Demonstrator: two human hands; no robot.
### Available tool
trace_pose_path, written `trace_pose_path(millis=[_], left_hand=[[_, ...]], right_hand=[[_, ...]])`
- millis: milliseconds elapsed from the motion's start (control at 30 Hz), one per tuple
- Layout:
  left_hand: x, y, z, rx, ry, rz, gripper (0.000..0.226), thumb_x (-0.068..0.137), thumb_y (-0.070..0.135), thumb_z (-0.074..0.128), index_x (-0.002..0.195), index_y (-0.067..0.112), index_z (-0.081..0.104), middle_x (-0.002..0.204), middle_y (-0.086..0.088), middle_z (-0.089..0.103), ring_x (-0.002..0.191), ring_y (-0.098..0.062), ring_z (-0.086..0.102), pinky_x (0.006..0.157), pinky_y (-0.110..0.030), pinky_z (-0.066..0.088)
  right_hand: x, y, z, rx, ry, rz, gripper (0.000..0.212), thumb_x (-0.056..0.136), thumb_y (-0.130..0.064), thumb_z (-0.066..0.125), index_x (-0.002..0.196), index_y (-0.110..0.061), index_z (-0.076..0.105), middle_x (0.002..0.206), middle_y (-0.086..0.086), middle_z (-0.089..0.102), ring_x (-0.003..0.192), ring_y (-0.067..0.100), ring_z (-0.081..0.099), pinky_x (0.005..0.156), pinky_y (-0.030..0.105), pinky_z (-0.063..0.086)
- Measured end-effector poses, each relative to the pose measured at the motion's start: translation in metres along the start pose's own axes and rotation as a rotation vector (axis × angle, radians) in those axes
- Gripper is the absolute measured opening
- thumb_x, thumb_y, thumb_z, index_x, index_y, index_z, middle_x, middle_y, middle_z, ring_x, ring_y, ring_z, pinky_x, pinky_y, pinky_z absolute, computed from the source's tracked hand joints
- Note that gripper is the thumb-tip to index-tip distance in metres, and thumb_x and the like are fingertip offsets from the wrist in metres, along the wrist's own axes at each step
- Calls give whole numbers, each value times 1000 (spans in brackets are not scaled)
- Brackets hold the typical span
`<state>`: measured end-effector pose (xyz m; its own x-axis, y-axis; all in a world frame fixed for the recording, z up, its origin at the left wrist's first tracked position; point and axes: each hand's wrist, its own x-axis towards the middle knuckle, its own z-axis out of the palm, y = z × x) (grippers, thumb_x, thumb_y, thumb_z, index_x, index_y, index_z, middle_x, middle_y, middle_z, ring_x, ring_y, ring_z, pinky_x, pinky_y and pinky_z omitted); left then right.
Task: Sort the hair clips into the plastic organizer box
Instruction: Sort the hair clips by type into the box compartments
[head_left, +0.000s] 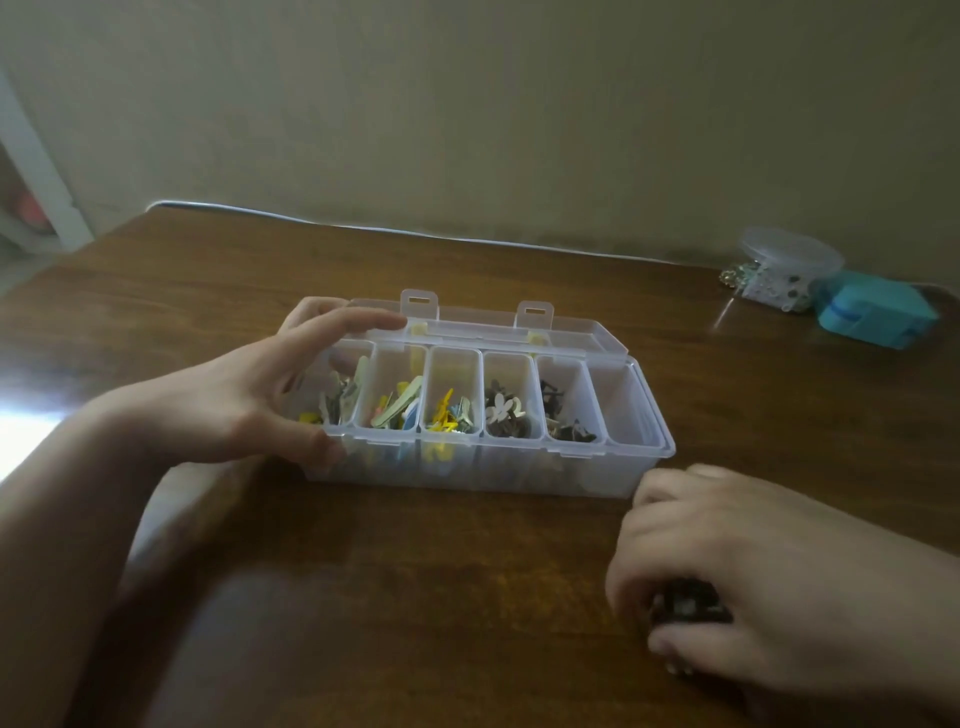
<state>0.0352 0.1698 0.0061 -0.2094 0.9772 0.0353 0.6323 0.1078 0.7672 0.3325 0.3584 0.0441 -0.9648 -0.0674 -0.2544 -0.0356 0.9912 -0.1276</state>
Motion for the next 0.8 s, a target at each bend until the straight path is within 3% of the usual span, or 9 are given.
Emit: trace_pose_path(millis=[100, 267, 367, 433, 500, 600, 700, 800], left_hand=[[0, 0, 0, -5, -6, 1, 96, 52, 47, 78, 138, 59, 37, 135, 28, 34, 130, -3, 44, 104, -30, 38], [-1, 1, 0, -4, 0, 2, 95, 52, 47, 77, 138, 58, 38, 135, 28, 34, 130, 0, 42, 100, -21, 37], [-1, 1, 0, -3, -2, -12, 96, 53, 45, 77, 138, 60, 37, 137, 28, 32, 129, -2, 45, 101, -25, 38], [-1, 1, 0, -6, -9, -16, 96, 53, 44, 77, 138, 60, 36, 137, 30, 32, 129, -2, 45, 102, -27, 39], [-2, 1, 0, -6, -10, -15, 95, 53, 45, 77, 137, 61, 36, 135, 32, 32, 128, 2, 44, 99, -23, 40], [-2, 2, 0, -26, -21, -15, 93, 54, 44, 77, 136, 62, 37, 134, 32, 32, 126, 3, 46, 97, -20, 42], [-2, 3, 0, -20, -19, -15, 94, 54, 44, 78, 137, 62, 37, 135, 30, 32, 130, -5, 45, 105, -31, 40], [-2, 3, 1, -14, -18, -18, 94, 53, 45, 77, 136, 62, 37, 134, 31, 32, 131, -8, 44, 109, -37, 39]], right_hand=[[3, 3, 4, 44, 46, 6, 24, 89, -41, 56, 111, -47, 48, 104, -22, 54, 105, -3, 42, 89, 22, 41], [3, 6, 2, 147, 71, 74, 33, 90, -34, 61, 107, -57, 45, 109, -28, 50, 109, -9, 43, 90, 17, 42], [1, 11, -1, 223, 115, -7, 37, 88, -29, 66, 112, -54, 51, 108, -27, 55, 105, -2, 54, 84, 19, 46], [-2, 12, -4, 356, 252, -75, 30, 85, -24, 69, 108, -43, 63, 99, -19, 64, 96, 6, 63, 78, 23, 52], [2, 8, -8, 504, 525, -121, 25, 80, -14, 72, 100, -28, 69, 94, -9, 69, 90, 16, 67, 77, 30, 55], [24, 8, -9, 559, 871, -23, 20, 75, -10, 74, 94, -16, 69, 92, -7, 70, 88, 15, 68, 77, 24, 56], [45, 13, -3, 449, 894, 76, 18, 78, -19, 74, 96, -20, 70, 94, -15, 69, 92, 4, 66, 81, 17, 53], [40, 18, 3, 326, 910, 91, 13, 82, -20, 71, 94, -16, 73, 95, -11, 70, 92, 2, 65, 81, 17, 52]])
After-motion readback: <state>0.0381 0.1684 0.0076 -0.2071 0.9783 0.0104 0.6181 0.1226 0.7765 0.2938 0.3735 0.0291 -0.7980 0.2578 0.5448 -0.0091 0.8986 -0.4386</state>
